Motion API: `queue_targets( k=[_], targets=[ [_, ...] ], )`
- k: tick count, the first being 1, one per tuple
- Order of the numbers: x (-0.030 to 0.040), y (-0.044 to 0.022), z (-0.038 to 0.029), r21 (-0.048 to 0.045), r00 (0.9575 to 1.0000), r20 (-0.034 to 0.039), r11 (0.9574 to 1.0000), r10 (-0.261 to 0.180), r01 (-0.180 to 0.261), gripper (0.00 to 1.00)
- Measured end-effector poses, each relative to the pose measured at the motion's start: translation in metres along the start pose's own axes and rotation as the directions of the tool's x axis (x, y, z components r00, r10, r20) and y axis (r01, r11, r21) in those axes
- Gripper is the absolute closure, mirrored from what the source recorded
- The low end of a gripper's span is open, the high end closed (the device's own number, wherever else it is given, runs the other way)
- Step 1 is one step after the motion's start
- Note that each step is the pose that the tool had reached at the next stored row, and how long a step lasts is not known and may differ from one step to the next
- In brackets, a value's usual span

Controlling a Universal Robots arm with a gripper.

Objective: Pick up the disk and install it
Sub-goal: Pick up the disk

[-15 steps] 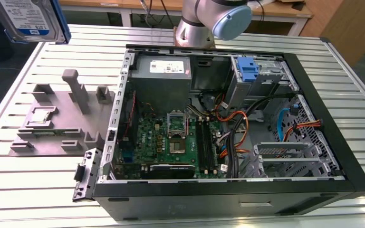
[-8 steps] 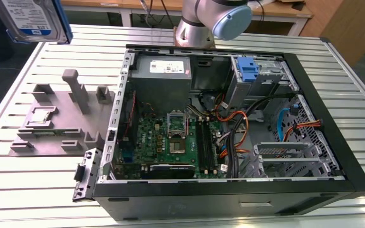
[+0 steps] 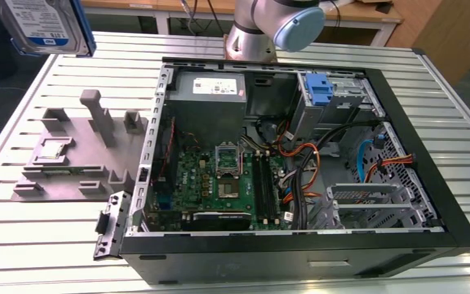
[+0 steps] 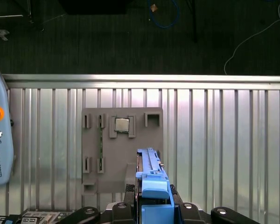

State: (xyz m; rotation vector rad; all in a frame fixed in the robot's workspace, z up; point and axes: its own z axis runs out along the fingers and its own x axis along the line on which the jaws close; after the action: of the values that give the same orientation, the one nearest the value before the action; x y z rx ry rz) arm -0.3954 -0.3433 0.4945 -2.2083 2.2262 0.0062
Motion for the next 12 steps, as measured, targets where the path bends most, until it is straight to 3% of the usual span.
queue_targets(
  k=[12],
  targets=[
    [0.0,-0.0045,0.0,0.0,1.0,0.0,1.0,0.0,0.0,0.63]
  ],
)
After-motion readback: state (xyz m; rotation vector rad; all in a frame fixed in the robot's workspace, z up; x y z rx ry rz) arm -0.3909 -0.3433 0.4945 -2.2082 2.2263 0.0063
